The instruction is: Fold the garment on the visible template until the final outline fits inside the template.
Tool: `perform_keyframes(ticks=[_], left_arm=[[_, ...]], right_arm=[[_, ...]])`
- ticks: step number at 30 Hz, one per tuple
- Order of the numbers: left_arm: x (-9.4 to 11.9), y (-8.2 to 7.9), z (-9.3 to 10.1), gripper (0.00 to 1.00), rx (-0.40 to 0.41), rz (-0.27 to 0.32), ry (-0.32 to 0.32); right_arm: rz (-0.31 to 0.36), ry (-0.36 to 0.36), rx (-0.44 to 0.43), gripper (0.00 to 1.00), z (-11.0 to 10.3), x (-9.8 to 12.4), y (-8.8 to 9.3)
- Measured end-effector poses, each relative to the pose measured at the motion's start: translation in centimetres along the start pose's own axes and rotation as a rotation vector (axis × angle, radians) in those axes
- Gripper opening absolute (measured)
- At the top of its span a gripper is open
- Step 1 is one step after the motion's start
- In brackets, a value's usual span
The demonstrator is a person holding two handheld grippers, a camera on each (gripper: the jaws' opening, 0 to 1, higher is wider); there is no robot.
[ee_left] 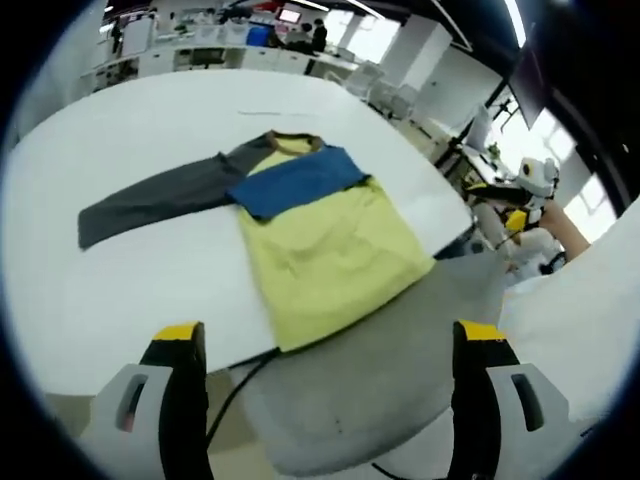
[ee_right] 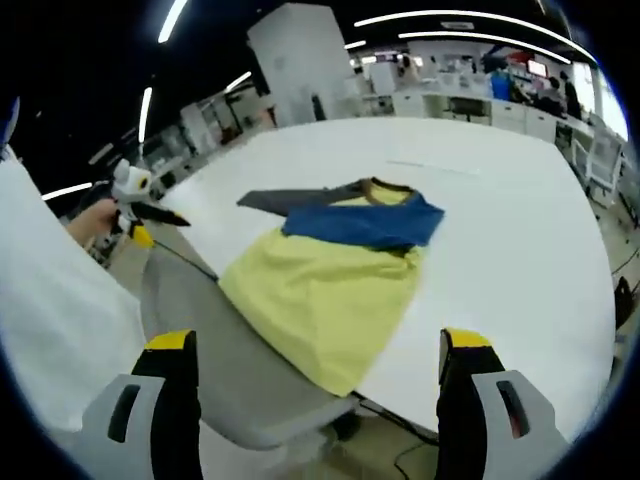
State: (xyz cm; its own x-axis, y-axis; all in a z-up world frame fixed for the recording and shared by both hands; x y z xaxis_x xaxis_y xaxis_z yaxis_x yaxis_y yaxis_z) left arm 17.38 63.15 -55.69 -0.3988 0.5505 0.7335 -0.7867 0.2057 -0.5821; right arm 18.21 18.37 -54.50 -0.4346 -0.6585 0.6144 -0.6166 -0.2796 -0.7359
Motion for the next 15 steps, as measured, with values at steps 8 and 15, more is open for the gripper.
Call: perform_keyframes(ticks=[8, 15], left_arm=[[0.3, -0.4, -0.4, 0.99, -0.009, 0.001, -0.005], [0.9, -0.5, -1.2, 0.99, 0.003, 0.006, -0.023]], right_arm=[[0.006, 0.005, -0.015, 1.0, 0.2, 0.1, 0.1], [0.009, 0.007, -0.028, 0.99, 0.2, -0.3, 0.1]])
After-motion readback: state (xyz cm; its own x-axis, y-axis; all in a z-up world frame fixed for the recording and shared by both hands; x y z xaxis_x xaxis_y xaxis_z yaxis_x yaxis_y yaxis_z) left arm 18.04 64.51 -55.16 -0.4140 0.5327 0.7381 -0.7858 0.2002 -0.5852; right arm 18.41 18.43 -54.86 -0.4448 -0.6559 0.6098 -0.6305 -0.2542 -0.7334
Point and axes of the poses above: the point that each gripper's makers call its tool centre point, and the gripper's own axes: x roughly backward along the fingers, z roughly to its right, y roughly out of its underside, the point moved 9 cm from there along x, roughly backward along the fingers, and after that the axes turned 2 degrees about -y, right-handed, at the moved point
